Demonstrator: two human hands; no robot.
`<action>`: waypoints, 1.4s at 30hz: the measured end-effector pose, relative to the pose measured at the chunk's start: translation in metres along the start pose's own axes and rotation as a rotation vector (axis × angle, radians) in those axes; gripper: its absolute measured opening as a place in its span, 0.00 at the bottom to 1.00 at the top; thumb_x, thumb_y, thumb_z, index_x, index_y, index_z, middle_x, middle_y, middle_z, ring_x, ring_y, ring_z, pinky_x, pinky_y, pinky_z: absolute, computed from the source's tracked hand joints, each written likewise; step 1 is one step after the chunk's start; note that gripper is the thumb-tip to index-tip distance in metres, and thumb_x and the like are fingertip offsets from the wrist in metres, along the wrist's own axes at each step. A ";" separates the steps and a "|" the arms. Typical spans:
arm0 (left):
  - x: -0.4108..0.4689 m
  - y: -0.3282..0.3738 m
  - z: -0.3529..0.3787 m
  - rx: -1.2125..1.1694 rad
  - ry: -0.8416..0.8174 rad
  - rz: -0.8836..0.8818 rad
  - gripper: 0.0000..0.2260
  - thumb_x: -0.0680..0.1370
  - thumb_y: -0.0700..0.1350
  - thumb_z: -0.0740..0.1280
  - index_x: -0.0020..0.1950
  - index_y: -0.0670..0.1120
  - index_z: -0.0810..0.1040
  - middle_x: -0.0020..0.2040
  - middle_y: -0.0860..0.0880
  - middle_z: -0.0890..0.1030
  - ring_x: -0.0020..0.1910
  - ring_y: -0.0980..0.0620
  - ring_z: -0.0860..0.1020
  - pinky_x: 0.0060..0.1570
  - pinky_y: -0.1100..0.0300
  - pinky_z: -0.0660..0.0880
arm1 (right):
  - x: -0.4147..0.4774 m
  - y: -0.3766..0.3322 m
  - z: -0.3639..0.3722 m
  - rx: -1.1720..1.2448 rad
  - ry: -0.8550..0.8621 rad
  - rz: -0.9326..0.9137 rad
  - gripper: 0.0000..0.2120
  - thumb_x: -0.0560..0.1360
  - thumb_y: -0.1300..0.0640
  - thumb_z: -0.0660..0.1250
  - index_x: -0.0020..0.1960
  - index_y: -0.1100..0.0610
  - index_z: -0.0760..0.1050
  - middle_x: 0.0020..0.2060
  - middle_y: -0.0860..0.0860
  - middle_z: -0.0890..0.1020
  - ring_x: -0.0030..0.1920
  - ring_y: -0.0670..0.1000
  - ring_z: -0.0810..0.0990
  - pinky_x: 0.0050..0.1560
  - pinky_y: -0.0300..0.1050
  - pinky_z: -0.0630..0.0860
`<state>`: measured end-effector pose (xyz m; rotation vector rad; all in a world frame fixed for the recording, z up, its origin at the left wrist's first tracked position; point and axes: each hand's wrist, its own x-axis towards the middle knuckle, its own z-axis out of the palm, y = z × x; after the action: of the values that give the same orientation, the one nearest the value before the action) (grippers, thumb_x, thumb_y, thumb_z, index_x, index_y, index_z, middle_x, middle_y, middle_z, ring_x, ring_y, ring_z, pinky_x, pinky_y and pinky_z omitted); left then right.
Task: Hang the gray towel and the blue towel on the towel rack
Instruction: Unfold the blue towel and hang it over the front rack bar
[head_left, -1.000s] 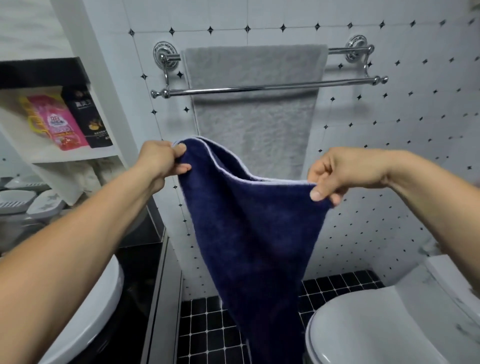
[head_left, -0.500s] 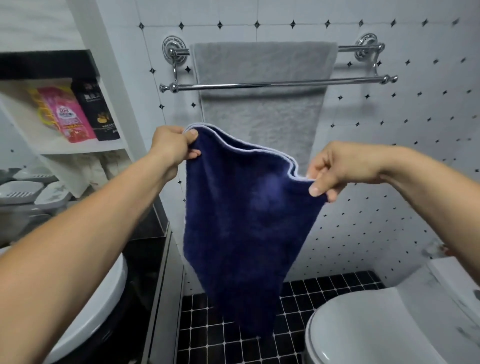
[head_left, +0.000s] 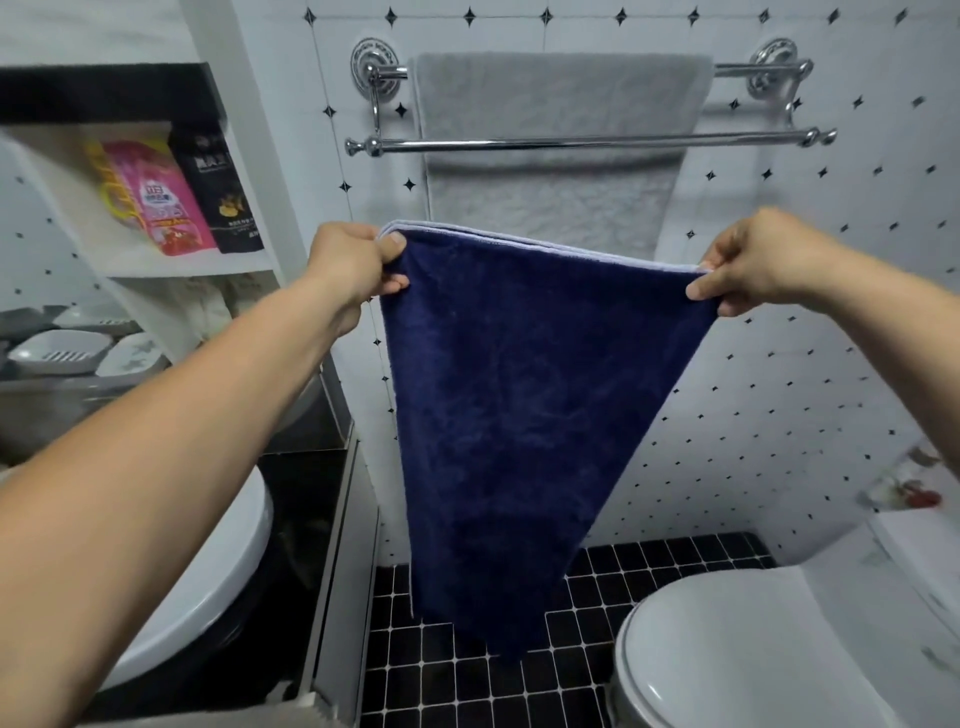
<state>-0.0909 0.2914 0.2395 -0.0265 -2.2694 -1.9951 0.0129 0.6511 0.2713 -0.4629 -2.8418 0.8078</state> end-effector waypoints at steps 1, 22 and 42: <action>0.000 0.000 0.000 -0.001 -0.003 -0.002 0.09 0.78 0.40 0.67 0.38 0.43 0.74 0.34 0.47 0.77 0.22 0.53 0.76 0.27 0.65 0.77 | 0.000 0.000 0.001 0.001 -0.001 -0.001 0.08 0.65 0.62 0.78 0.38 0.59 0.78 0.28 0.58 0.83 0.23 0.50 0.81 0.36 0.44 0.79; -0.001 -0.004 0.004 -0.036 -0.026 -0.022 0.08 0.79 0.39 0.66 0.39 0.42 0.78 0.34 0.45 0.79 0.22 0.55 0.76 0.28 0.68 0.78 | 0.007 0.008 0.001 -0.148 0.035 -0.096 0.09 0.64 0.59 0.79 0.35 0.54 0.78 0.32 0.53 0.84 0.34 0.54 0.84 0.44 0.50 0.81; 0.013 0.027 0.044 0.090 0.022 0.074 0.11 0.78 0.45 0.67 0.36 0.45 0.75 0.25 0.51 0.78 0.21 0.51 0.78 0.18 0.65 0.68 | 0.073 0.068 0.002 0.757 0.014 0.095 0.04 0.75 0.59 0.69 0.43 0.59 0.78 0.31 0.52 0.78 0.26 0.47 0.66 0.21 0.37 0.57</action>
<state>-0.1046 0.3374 0.2616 -0.0782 -2.3067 -1.8469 -0.0395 0.7297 0.2374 -0.4702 -2.2547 1.7596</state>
